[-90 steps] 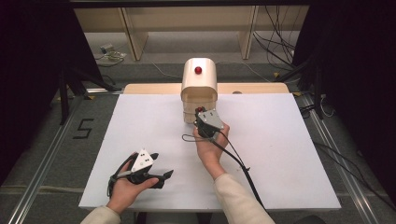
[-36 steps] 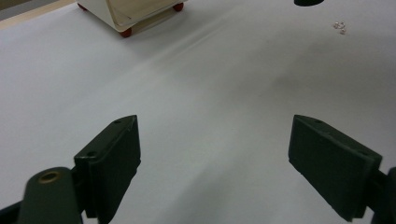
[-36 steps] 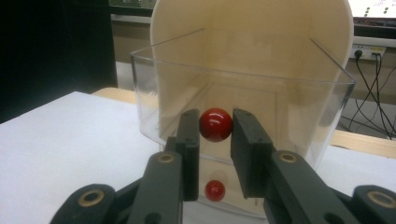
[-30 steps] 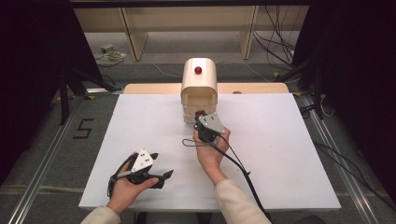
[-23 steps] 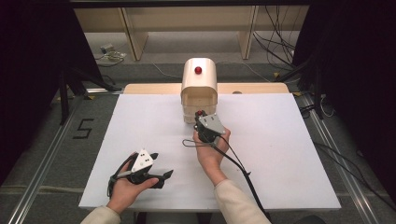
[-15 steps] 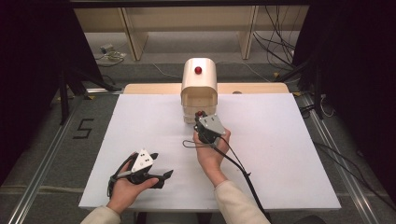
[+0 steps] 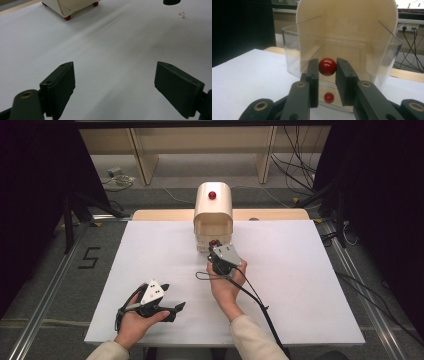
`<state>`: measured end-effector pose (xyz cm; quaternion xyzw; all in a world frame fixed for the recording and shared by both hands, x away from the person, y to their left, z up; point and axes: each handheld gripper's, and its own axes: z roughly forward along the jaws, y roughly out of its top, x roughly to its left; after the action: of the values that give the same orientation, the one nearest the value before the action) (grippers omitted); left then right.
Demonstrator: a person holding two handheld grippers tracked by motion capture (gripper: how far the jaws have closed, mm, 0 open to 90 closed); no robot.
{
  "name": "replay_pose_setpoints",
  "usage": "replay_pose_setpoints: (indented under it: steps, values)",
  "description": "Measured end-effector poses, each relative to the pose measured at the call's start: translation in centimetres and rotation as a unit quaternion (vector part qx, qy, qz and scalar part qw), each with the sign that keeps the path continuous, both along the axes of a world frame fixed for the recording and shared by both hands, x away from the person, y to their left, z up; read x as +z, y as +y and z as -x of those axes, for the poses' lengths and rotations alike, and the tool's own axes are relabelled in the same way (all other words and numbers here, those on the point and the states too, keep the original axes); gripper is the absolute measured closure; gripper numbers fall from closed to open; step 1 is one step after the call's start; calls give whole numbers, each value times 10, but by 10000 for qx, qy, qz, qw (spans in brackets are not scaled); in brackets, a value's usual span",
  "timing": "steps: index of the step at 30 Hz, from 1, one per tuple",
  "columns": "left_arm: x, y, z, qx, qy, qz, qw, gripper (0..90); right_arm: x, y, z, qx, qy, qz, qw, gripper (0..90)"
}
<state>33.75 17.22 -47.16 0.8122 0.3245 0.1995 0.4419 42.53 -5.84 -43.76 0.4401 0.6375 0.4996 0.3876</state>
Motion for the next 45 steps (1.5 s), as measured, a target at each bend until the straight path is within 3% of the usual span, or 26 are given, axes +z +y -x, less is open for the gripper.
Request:
replay_pose_setpoints:
  steps: [45]
  values:
    - [0,0,0,5,-7,3,10000,165,1,-2,10,84,28,-16,10000,738]
